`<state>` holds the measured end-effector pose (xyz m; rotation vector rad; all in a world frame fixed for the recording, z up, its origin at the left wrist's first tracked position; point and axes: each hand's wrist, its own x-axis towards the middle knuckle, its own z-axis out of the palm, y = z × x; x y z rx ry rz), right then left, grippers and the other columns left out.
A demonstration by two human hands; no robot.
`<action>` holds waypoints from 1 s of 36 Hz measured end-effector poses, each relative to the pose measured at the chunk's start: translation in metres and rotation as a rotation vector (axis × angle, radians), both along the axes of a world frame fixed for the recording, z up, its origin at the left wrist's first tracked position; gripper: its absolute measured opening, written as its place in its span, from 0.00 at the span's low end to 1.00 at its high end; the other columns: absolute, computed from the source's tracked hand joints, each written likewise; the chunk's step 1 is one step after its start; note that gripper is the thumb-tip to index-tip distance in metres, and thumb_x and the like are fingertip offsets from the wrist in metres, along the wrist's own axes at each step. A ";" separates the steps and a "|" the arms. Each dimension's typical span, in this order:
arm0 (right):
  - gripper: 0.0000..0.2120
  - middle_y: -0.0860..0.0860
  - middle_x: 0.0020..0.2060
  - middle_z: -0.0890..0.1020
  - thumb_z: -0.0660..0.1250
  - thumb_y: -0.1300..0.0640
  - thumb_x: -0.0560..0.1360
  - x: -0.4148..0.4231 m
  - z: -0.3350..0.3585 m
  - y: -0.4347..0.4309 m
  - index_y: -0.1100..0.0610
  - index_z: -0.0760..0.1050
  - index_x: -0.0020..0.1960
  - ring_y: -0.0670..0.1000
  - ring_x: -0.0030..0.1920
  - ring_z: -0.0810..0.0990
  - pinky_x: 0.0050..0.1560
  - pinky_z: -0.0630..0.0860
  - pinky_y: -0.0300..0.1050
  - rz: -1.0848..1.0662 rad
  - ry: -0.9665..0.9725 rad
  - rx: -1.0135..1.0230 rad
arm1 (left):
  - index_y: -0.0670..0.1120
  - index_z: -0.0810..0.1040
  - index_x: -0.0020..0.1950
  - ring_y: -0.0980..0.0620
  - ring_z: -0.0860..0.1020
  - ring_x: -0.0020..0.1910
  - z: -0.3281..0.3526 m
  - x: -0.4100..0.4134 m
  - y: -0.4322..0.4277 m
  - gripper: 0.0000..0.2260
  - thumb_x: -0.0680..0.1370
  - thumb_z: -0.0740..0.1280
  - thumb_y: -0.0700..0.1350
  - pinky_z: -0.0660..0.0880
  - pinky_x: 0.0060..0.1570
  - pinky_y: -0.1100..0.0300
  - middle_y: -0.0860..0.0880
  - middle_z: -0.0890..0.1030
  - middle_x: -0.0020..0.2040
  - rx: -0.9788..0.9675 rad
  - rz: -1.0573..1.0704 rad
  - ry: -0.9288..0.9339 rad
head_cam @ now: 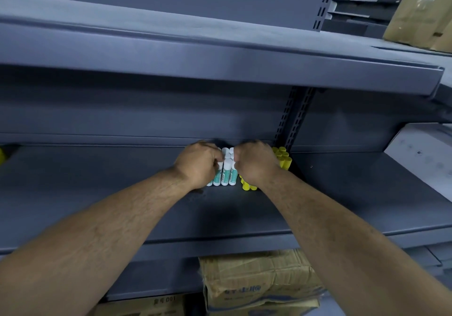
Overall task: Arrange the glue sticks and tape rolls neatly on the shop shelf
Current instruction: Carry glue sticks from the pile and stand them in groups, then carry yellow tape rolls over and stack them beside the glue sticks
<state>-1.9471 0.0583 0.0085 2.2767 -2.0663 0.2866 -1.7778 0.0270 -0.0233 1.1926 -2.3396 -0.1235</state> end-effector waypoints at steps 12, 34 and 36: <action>0.05 0.45 0.46 0.83 0.66 0.56 0.76 0.002 0.002 0.002 0.49 0.80 0.49 0.51 0.50 0.79 0.58 0.68 0.47 -0.013 0.086 -0.017 | 0.46 0.85 0.57 0.49 0.77 0.59 -0.001 0.003 0.001 0.13 0.75 0.70 0.35 0.65 0.56 0.69 0.51 0.84 0.57 0.041 -0.005 0.035; 0.17 0.52 0.64 0.78 0.63 0.49 0.78 0.024 0.019 0.031 0.55 0.75 0.64 0.56 0.66 0.73 0.63 0.69 0.46 0.060 -0.011 -0.033 | 0.51 0.56 0.81 0.54 0.51 0.80 0.026 0.018 0.046 0.30 0.79 0.59 0.49 0.47 0.78 0.60 0.50 0.53 0.81 0.181 0.124 -0.219; 0.24 0.52 0.73 0.71 0.61 0.48 0.80 0.032 0.021 0.033 0.55 0.69 0.74 0.55 0.73 0.66 0.72 0.61 0.44 0.112 -0.018 -0.003 | 0.50 0.54 0.81 0.53 0.50 0.80 0.029 0.028 0.052 0.31 0.79 0.58 0.52 0.46 0.78 0.58 0.50 0.53 0.82 0.178 0.187 -0.252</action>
